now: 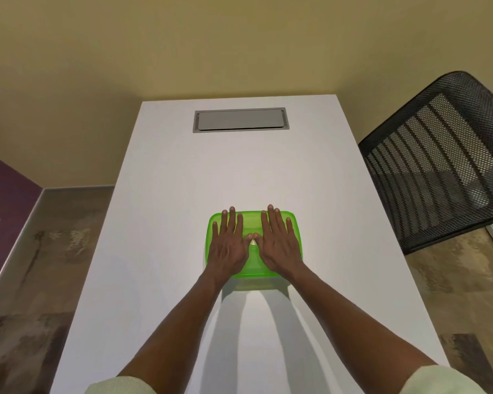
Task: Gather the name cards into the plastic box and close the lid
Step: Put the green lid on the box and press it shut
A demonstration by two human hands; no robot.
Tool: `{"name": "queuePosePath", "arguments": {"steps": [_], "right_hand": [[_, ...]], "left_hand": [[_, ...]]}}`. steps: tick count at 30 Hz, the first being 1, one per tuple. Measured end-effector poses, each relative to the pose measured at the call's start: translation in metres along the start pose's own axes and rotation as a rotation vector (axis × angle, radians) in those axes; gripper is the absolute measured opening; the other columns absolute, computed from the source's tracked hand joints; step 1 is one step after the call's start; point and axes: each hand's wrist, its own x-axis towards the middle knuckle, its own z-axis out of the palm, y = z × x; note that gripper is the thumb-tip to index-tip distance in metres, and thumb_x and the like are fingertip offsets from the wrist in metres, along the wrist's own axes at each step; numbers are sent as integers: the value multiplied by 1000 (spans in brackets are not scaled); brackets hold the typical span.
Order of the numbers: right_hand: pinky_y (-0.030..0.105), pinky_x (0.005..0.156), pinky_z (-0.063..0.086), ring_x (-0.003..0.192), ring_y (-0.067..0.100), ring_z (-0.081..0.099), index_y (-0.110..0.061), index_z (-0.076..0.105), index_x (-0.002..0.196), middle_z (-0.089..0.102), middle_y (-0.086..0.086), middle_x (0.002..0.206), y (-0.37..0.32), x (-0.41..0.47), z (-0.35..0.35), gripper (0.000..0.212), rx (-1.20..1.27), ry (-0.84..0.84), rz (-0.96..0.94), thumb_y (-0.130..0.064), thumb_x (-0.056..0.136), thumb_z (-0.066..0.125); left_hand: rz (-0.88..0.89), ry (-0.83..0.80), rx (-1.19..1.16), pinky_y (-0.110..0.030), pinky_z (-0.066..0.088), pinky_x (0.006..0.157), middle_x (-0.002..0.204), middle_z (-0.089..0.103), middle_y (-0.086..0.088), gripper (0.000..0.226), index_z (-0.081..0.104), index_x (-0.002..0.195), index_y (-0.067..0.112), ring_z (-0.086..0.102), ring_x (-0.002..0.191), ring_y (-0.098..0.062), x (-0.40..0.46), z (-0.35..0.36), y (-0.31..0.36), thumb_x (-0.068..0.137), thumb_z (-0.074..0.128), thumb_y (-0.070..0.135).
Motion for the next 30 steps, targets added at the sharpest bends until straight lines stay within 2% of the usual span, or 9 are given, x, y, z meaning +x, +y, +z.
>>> {"name": "queuePosePath", "arguments": {"steps": [5, 15, 30], "right_hand": [[48, 121, 14, 150, 24, 9, -8, 22, 152, 10, 11, 162, 3, -2, 10, 64, -11, 72, 8, -45, 99, 27], [47, 121, 10, 150, 22, 3, -6, 16, 153, 6, 9, 162, 5, -2, 19, 65, -8, 83, 0, -41, 100, 27], [47, 121, 11, 150, 20, 2, -8, 15, 153, 5, 8, 162, 7, 0, 17, 66, 4, 26, 12, -46, 99, 25]], "left_hand": [[-6, 48, 3, -47, 4, 123, 164, -2, -7, 69, 14, 155, 13, -3, 152, -25, -2, 9, -3, 100, 24, 53], [2, 77, 57, -48, 7, 123, 164, -1, -6, 72, 12, 155, 12, -2, 152, -24, -2, 16, -2, 97, 12, 56], [-29, -40, 56, -49, 4, 123, 163, -9, -7, 72, 5, 155, 10, -10, 151, -23, -4, 1, 4, 100, 18, 54]]}}
